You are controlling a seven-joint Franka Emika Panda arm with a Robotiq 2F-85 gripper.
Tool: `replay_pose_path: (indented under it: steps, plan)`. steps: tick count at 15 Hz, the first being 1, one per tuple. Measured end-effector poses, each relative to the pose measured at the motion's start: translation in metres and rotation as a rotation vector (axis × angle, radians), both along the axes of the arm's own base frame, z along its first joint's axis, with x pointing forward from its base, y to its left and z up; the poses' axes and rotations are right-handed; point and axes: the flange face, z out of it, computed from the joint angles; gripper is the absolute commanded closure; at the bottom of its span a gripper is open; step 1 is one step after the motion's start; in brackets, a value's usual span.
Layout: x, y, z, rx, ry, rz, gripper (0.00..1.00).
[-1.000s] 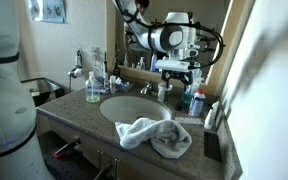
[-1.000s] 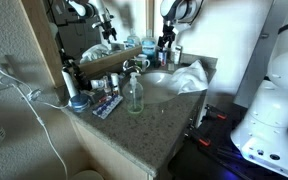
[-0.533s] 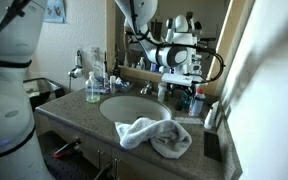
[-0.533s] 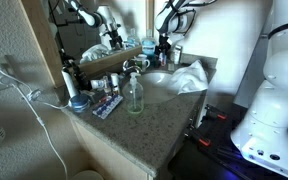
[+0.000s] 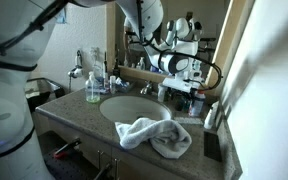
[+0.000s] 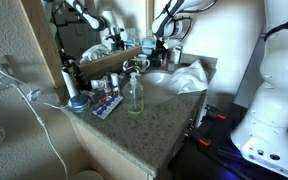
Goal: Put the black lid on the Listerine bottle then move it to the bottom left side of the counter
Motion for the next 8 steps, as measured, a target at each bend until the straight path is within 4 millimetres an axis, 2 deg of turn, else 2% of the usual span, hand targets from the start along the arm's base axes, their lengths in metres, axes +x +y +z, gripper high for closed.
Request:
replay_pose_path:
  steps: [3,4,5,8]
  plan:
    - [0.003,-0.001,-0.01,0.017,0.002,-0.01,0.0]
    - [0.003,-0.002,-0.013,0.024,0.002,-0.016,0.25]
    - [0.003,-0.002,-0.017,0.03,0.003,-0.02,0.26]
    - [0.003,-0.004,-0.026,0.041,0.004,-0.031,0.49]
